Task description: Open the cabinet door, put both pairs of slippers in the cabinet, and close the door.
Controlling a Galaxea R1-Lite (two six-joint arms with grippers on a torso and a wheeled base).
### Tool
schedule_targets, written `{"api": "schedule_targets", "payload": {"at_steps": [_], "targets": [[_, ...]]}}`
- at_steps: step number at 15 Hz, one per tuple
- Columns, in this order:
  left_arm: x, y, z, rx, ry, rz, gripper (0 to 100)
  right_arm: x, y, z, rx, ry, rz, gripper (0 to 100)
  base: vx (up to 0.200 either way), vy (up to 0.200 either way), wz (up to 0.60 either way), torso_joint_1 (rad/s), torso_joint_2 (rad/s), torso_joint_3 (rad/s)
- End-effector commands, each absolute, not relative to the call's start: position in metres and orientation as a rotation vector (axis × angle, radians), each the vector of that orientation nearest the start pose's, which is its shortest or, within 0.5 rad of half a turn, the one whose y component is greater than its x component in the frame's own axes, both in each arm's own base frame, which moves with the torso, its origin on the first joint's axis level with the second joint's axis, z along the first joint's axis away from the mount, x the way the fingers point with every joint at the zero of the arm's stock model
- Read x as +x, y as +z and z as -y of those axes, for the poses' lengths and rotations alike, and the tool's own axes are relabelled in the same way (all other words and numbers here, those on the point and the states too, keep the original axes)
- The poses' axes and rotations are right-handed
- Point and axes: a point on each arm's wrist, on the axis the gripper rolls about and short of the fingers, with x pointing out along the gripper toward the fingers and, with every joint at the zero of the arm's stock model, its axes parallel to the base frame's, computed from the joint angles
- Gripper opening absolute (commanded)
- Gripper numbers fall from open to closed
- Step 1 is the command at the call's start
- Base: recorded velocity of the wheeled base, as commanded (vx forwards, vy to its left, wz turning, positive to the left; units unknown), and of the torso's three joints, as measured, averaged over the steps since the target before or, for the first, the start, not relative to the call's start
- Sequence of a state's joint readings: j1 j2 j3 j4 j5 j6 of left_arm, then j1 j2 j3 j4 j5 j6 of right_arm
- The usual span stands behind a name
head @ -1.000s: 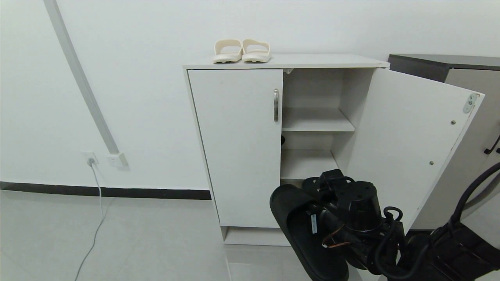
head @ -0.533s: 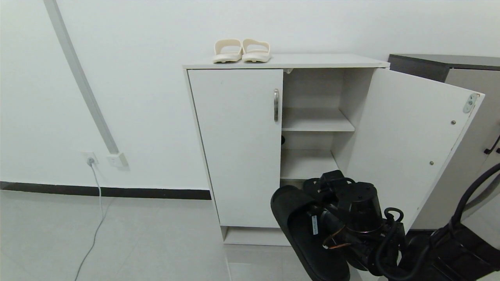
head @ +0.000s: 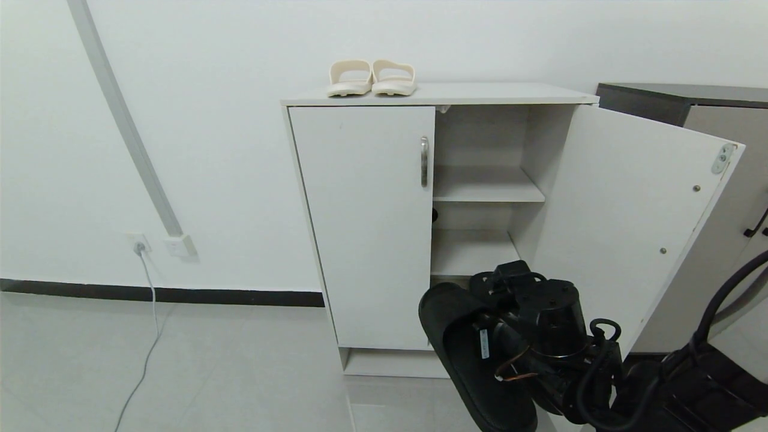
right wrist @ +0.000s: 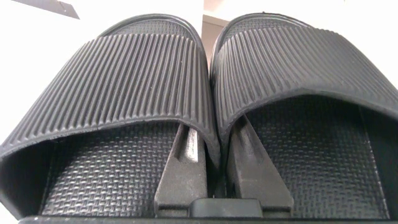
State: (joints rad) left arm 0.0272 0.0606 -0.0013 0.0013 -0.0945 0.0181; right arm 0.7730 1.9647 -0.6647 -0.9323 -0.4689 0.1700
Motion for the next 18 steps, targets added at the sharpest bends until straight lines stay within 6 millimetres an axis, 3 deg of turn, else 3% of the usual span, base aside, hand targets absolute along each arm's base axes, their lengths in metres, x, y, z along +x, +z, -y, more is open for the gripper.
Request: {"api": "schedule_targets", "payload": {"at_steps": [1, 4, 8, 10, 18], "targets": [[-0.023, 0.076, 0.002, 0.018, -0.086, 0.001, 0, 0.241, 0.094, -0.222, -0.045, 0.277, -0.321, 0, 0.000, 0.000, 0.00, 0.000, 0.00, 0.000], [-0.023, 0.076, 0.001, -0.017, -0.048, 0.001, 0, 0.243, 0.095, -0.225, -0.044, 0.274, -0.315, 0, 0.000, 0.000, 0.00, 0.000, 0.00, 0.000], [-0.023, 0.076, 0.001, -0.017, -0.048, 0.001, 0, 0.263, 0.117, -0.250, 0.009, 0.089, -0.181, 0, 0.000, 0.000, 0.00, 0.000, 0.00, 0.000], [-0.023, 0.076, 0.001, -0.018, -0.048, 0.001, 0, 0.269, 0.118, -0.254, 0.014, 0.013, -0.156, 0, 0.000, 0.000, 0.00, 0.000, 0.00, 0.000], [-0.023, 0.076, 0.001, -0.020, -0.048, 0.001, 0, 0.266, 0.116, -0.253, 0.006, 0.006, -0.161, 0, 0.000, -0.175, 0.00, 0.003, 0.00, 0.001]]}}
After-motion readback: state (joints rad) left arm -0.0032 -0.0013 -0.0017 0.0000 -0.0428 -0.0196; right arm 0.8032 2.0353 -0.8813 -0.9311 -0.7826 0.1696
